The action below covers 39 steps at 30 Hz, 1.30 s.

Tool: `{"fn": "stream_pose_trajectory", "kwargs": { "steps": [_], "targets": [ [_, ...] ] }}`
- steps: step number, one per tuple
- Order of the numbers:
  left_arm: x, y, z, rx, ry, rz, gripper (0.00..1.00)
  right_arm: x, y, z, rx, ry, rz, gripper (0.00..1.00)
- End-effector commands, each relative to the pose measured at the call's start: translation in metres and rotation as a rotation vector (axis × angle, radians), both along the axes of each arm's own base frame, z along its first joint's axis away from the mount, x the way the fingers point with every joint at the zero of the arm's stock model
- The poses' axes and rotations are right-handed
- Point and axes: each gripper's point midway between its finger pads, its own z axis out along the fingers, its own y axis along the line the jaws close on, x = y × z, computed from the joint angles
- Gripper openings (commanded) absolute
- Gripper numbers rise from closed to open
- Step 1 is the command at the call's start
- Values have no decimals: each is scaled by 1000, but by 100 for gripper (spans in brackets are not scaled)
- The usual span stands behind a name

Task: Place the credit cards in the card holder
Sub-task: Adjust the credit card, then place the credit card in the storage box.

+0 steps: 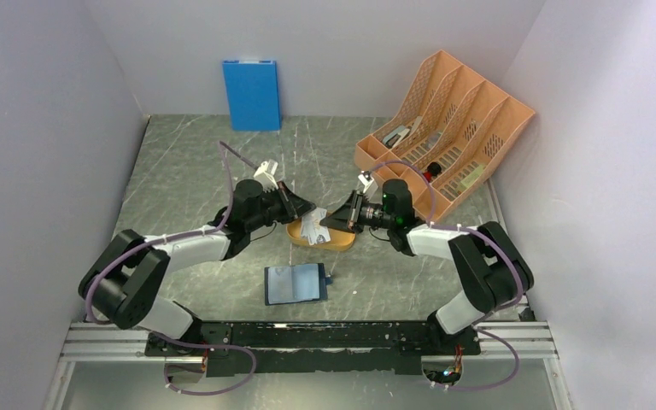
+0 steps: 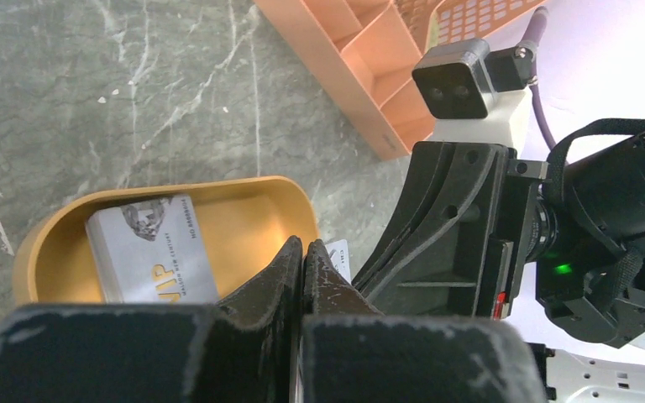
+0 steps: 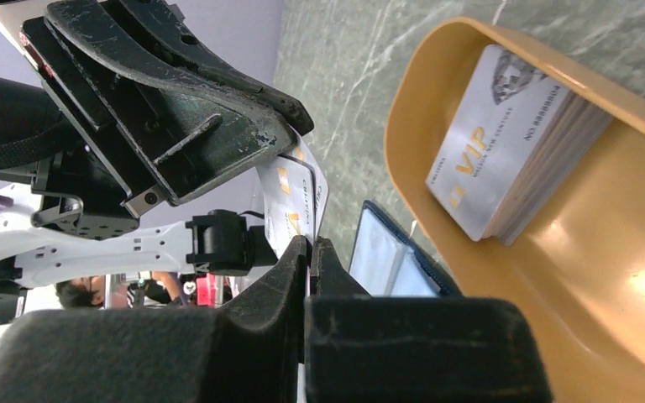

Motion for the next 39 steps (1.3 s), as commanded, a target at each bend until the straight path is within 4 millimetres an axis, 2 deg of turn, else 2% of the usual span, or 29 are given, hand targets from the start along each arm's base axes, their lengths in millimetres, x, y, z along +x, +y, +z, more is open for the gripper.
{"fn": "stream_pose_trajectory", "kwargs": {
  "steps": [1,7,10,19,24,28,31,33,39],
  "targets": [
    [31,6,10,13,-101,53,5,9,-3,-8,-7,-29,19,0],
    [41,5,-8,45,-92,62,5,25,-9,-17,-23,-26,0,0],
    [45,5,-20,62,-78,56,5,30,-13,-29,-57,-9,-9,3],
    [49,1,-45,68,-31,41,5,30,-22,-53,-114,39,-22,16],
    [51,1,-48,63,-26,39,5,30,-28,-59,-116,55,-41,18],
    [52,1,-39,62,-40,41,5,31,-34,-58,-118,52,-61,16],
    [53,0,-32,70,-53,34,5,30,-34,-55,-108,52,-63,6],
    [53,0,-33,80,-53,30,5,30,-34,-50,-97,45,-64,0],
    [52,1,-45,107,-21,27,5,31,-36,-32,-89,38,-88,0]
  ]
}}
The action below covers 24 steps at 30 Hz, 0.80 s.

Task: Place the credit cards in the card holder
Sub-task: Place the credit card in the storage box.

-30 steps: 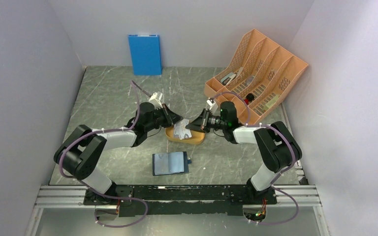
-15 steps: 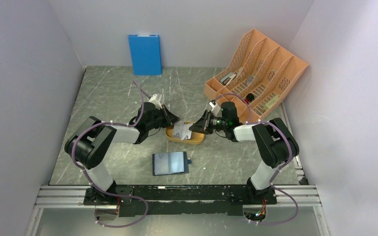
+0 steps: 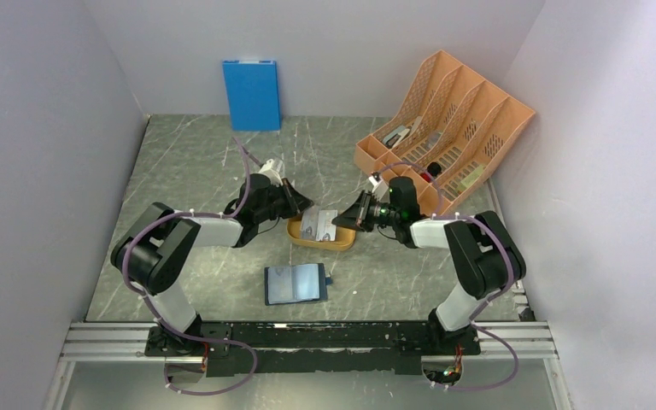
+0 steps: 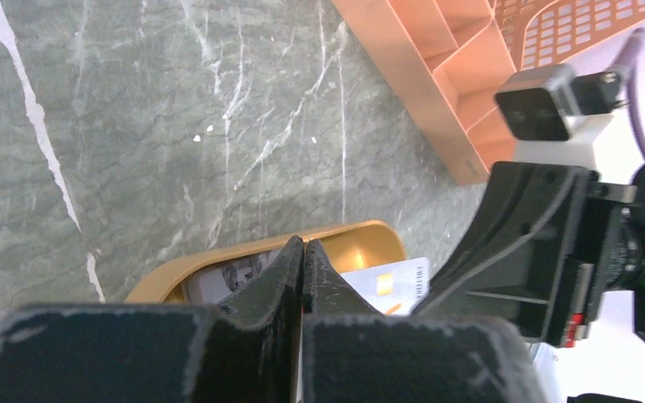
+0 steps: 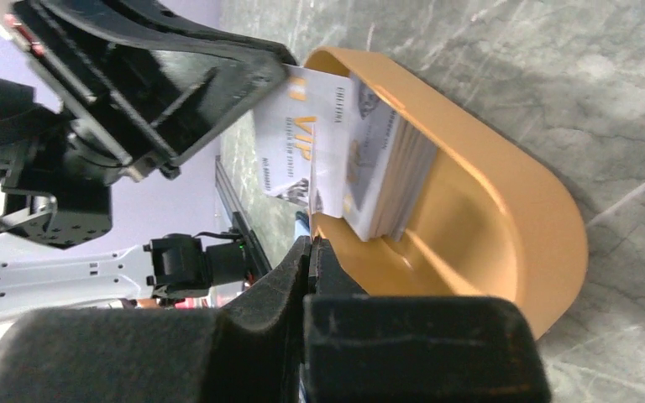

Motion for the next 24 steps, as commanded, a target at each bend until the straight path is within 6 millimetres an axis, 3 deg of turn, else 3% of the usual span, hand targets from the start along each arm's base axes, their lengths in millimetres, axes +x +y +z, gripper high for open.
{"fn": "stream_pose_trajectory", "kwargs": {
  "steps": [1,13,24],
  "targets": [
    [9,0,12,12,-41,-3,5,3,-5,22,10,-33,-34,0],
    [20,10,-18,159,59,45,5,-11,-21,73,-49,-88,-100,0],
    [12,14,-15,207,99,28,18,-26,-28,81,-77,-118,-84,0]
  ]
}}
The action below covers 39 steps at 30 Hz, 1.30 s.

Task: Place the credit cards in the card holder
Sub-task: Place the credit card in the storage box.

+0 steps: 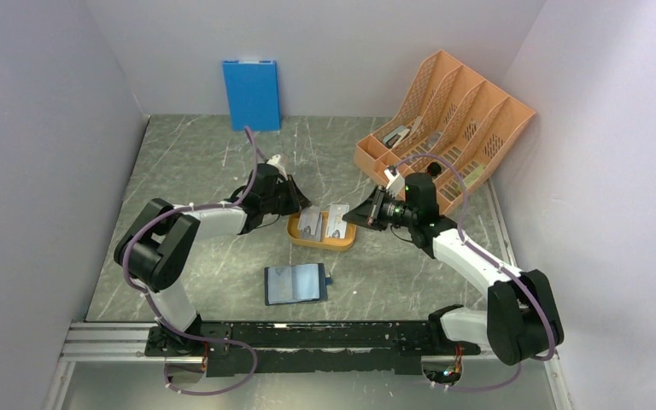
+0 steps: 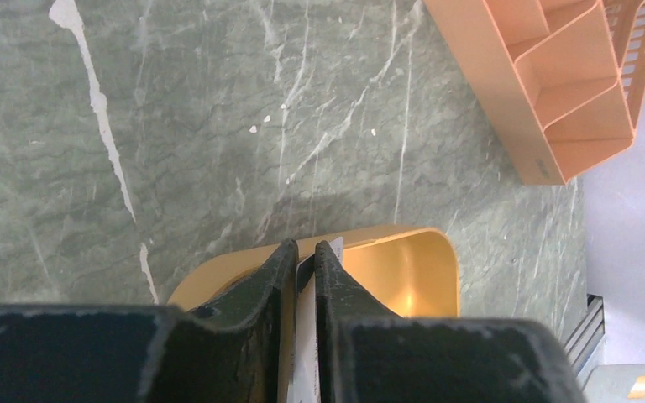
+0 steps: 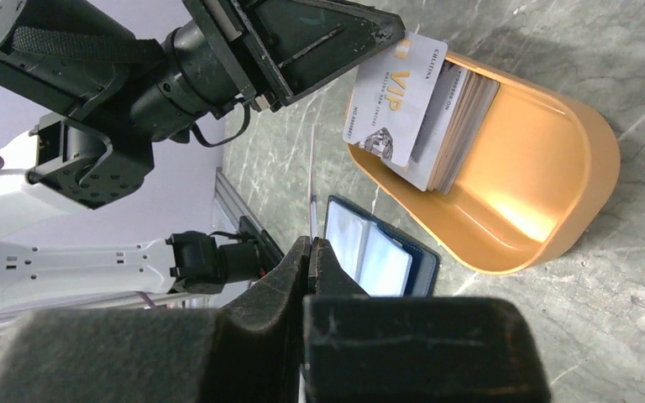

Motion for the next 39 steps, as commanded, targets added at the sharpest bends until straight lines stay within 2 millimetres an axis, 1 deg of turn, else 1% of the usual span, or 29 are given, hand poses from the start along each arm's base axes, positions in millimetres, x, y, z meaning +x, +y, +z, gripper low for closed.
{"fn": "stream_pose_trajectory", "kwargs": {
  "steps": [1,6,8,12,15,18,19,21,22,25,26,27,28,29,31,33,34,35,36,37,39],
  "targets": [
    [1,9,5,52,-3,6,19,-2,-5,6,-18,-24,-3,0],
    [-5,13,14,45,-18,4,26,-8,-5,4,-13,-19,6,0],
    [-7,11,22,36,-26,-8,32,-8,-6,6,-13,-24,6,0],
    [-7,7,42,13,-48,-26,49,-11,-7,12,-16,-38,9,0],
    [-8,10,60,0,-69,-13,60,-14,-8,17,-18,-50,13,0],
    [-14,16,83,-18,-82,14,65,-19,-8,21,-32,-72,24,0],
    [-18,21,89,-16,-80,25,66,-23,-8,19,-51,-64,32,0],
    [-32,31,100,-7,-73,48,66,-32,-5,19,-95,-86,52,0],
    [-42,37,102,4,-68,54,66,-36,-3,19,-121,-99,61,0],
    [-81,58,103,83,-72,78,67,-57,7,17,-197,-141,101,0],
    [-97,66,109,90,-90,77,67,-66,9,18,-207,-153,110,0],
    [-110,75,107,108,-94,86,70,-75,12,15,-211,-154,126,0],
    [-122,82,103,121,-91,89,80,-83,16,14,-206,-155,137,0],
    [-134,90,100,126,-87,93,83,-90,19,11,-200,-154,147,0],
    [-154,106,88,136,-61,105,85,-103,24,4,-185,-146,157,0],
    [-172,117,78,134,-34,104,85,-113,29,-4,-176,-134,166,0],
    [-180,120,75,121,-27,103,85,-118,32,-9,-173,-127,173,0],
    [-187,116,78,87,-45,82,85,-122,35,-13,-172,-121,176,0],
    [-191,113,82,57,-60,68,94,-125,38,-17,-171,-110,176,0],
    [-194,112,85,35,-60,71,97,-127,41,-21,-173,-106,174,0],
    [-193,112,84,38,-60,70,97,-131,48,-24,-171,-102,175,0]
  ]
}}
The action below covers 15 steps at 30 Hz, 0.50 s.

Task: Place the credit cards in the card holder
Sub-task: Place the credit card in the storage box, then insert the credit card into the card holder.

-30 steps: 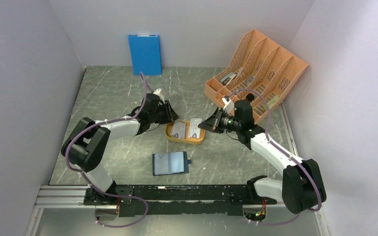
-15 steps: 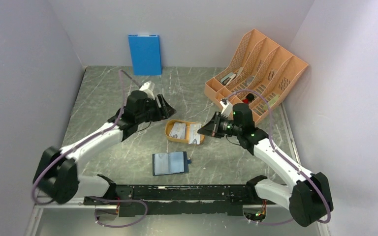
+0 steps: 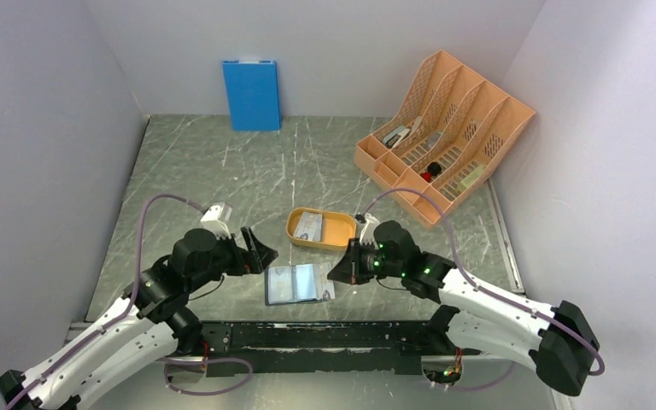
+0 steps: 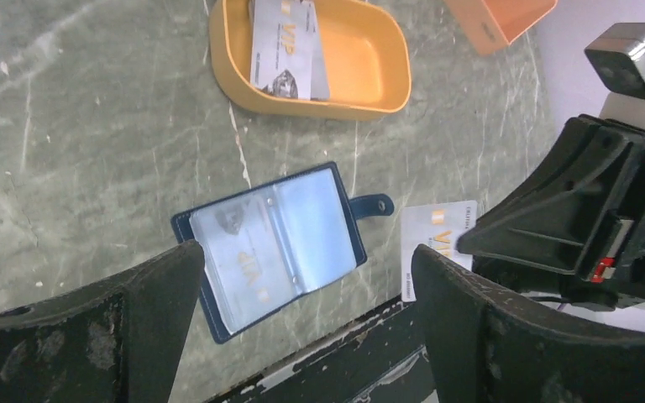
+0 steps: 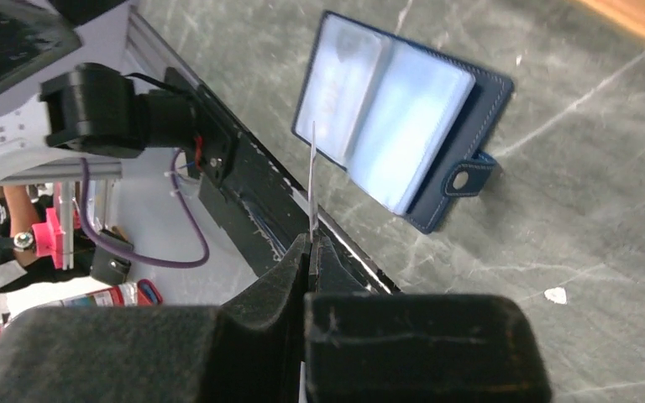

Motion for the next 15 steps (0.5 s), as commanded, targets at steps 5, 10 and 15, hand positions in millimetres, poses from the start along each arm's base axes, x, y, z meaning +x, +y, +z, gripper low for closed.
{"fn": "stream_pose_trajectory", "kwargs": {
  "steps": [5,10,15],
  "targets": [
    [-9,1,-36,72,137,9,96,6,17,-6,20,-16,-114,0],
    [-5,5,-44,95,154,47,95,12,8,-3,29,-31,-184,0],
    [-4,9,-49,108,168,73,95,17,-12,2,14,-66,-264,0]
  ]
}}
